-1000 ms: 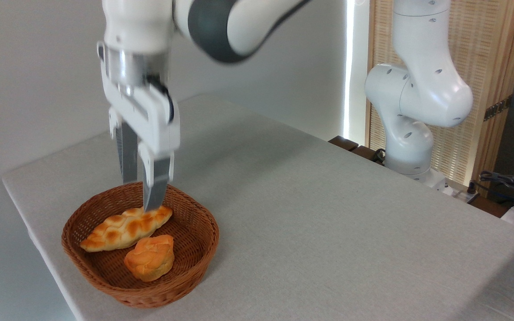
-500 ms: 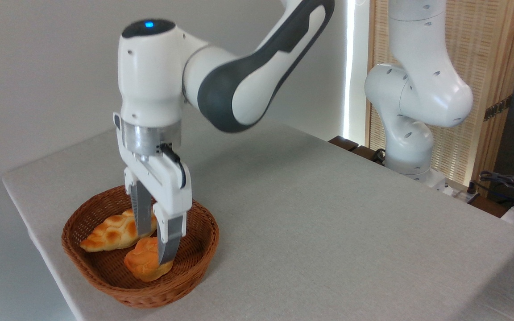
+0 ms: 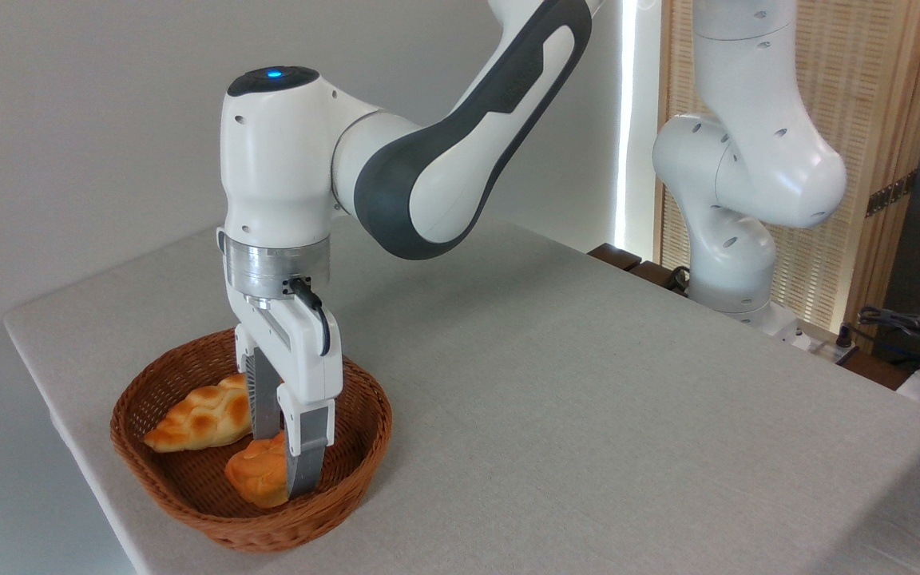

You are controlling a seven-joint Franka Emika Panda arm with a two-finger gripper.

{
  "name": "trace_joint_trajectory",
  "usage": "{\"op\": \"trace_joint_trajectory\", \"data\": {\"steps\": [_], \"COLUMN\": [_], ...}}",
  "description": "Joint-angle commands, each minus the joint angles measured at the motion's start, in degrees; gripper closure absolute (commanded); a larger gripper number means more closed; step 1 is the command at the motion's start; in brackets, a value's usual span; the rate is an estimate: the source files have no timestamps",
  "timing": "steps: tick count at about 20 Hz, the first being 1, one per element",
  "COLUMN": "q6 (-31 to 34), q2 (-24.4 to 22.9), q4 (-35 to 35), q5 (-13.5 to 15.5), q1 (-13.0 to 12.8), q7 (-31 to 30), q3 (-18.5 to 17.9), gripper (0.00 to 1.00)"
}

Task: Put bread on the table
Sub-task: 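Lower the open gripper into the basket around the round orange bun, then close the gripper on the round orange bun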

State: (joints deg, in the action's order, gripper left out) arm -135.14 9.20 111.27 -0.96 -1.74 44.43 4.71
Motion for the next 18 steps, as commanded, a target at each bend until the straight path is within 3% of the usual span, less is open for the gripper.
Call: {"op": "trace_joint_trajectory", "data": {"steps": [1,7,13,14,16,18], "q6": [-1.10,-0.83,1.00,3.89,10.83,15.24], "q2": [-0.06,-0.06,-2.78,-3.48,-3.75,-3.75], "q4": [1.49,2.63,0.53,-1.22,-7.44,-12.03], "q5": [-1.15,-0.45,-0.01,1.04,5.77,8.07], "q1": [-0.10,-0.10,0.07,0.25,0.42,0.60], "q7": [0.66,0.49,-0.22,-0.39,-0.39,-0.39], "q3": [-0.23,0.56,0.39,0.21,-0.14,-0.32], "gripper": [0.68,0.80,0.81,0.81,0.80,0.80]}}
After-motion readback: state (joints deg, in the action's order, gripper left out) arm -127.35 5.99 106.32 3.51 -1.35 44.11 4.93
